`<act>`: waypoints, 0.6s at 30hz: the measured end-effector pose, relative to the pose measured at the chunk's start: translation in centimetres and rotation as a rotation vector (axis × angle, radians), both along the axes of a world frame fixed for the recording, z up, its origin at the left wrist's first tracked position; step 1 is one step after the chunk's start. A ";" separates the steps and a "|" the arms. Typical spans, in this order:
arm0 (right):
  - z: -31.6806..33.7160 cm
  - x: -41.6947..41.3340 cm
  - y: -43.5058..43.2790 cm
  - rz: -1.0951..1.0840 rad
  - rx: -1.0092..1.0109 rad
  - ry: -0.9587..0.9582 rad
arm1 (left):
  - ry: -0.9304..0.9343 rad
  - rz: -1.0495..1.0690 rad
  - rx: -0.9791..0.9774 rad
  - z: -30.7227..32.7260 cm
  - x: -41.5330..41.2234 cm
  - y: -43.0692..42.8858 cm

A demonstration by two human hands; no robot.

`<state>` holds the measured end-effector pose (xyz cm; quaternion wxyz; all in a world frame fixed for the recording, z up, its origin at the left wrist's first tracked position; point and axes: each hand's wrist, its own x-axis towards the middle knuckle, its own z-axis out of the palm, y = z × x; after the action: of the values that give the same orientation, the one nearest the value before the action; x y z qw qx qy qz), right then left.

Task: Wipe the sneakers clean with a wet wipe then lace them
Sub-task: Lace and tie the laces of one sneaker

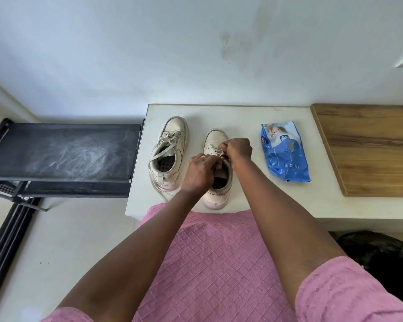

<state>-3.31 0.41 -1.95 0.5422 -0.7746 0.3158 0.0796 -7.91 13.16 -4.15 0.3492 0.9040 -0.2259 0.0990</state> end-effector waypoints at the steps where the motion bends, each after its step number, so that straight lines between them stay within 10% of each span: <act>1: 0.1 -0.2 -0.2 0.034 -0.021 -0.020 | 0.007 -0.022 -0.017 0.0 0.1 0.4; 6: -0.1 -1.9 -1.7 0.141 -0.061 -0.175 | 0.213 0.100 -0.264 1.1 0.2 2.4; 18: 0.3 -3.2 -3.2 0.475 -0.154 -0.122 | 0.493 0.106 0.009 0.8 1.9 2.0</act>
<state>-6.53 -2.82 -1.64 0.4656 -0.8695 0.0969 0.1333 -5.96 15.19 -3.39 0.3841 0.9129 -0.0868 -0.1071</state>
